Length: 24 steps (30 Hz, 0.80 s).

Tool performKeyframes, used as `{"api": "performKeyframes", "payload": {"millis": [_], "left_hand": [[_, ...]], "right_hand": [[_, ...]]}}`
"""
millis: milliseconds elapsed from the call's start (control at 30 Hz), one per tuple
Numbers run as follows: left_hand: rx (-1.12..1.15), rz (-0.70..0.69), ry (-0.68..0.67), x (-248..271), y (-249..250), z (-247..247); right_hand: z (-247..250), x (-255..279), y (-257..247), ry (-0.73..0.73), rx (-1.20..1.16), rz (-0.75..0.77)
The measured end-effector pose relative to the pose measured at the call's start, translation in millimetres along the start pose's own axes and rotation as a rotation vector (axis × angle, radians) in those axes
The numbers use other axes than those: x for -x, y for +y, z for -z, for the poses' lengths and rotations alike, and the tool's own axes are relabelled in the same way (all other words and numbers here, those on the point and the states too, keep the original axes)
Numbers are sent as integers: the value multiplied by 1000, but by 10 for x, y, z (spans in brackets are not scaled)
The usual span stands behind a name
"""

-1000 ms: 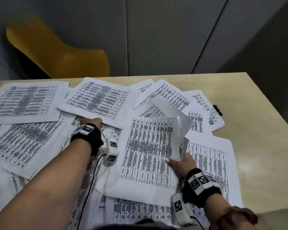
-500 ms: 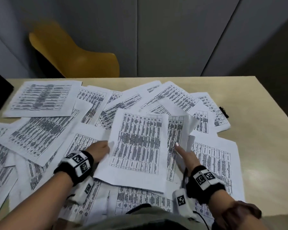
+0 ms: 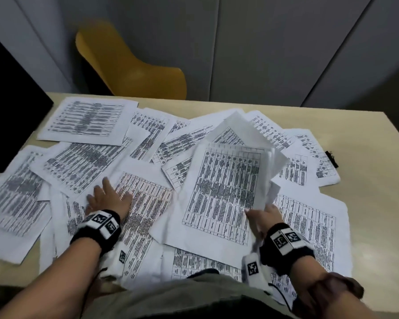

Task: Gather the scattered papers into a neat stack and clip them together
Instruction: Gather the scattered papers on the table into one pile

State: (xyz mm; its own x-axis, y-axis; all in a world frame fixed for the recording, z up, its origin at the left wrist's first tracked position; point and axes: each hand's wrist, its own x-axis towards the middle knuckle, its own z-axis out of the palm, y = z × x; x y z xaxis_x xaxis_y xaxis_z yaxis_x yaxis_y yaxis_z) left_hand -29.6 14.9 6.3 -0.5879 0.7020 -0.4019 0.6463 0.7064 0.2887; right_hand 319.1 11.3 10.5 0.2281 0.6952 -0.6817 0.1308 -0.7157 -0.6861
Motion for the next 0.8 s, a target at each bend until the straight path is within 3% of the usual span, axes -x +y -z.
{"api": "performKeyframes", "payload": {"millis": [133, 333, 433, 567, 667, 800], "left_hand": [[13, -95, 7, 122, 3, -35], [-4, 21, 97, 38, -131, 106], [74, 17, 29, 21, -202, 143], [122, -105, -153, 68, -119, 106], [332, -110, -247, 149, -16, 80], [632, -63, -252, 158, 88, 119]], "right_hand": [[-55, -55, 14, -12, -6, -16], [-64, -102, 70, -20, 32, 0], [-55, -107, 86, -16, 32, 15], [-98, -69, 30, -37, 63, 36], [-160, -27, -85, -92, 94, 28], [-283, 8, -173, -123, 17, 79]]}}
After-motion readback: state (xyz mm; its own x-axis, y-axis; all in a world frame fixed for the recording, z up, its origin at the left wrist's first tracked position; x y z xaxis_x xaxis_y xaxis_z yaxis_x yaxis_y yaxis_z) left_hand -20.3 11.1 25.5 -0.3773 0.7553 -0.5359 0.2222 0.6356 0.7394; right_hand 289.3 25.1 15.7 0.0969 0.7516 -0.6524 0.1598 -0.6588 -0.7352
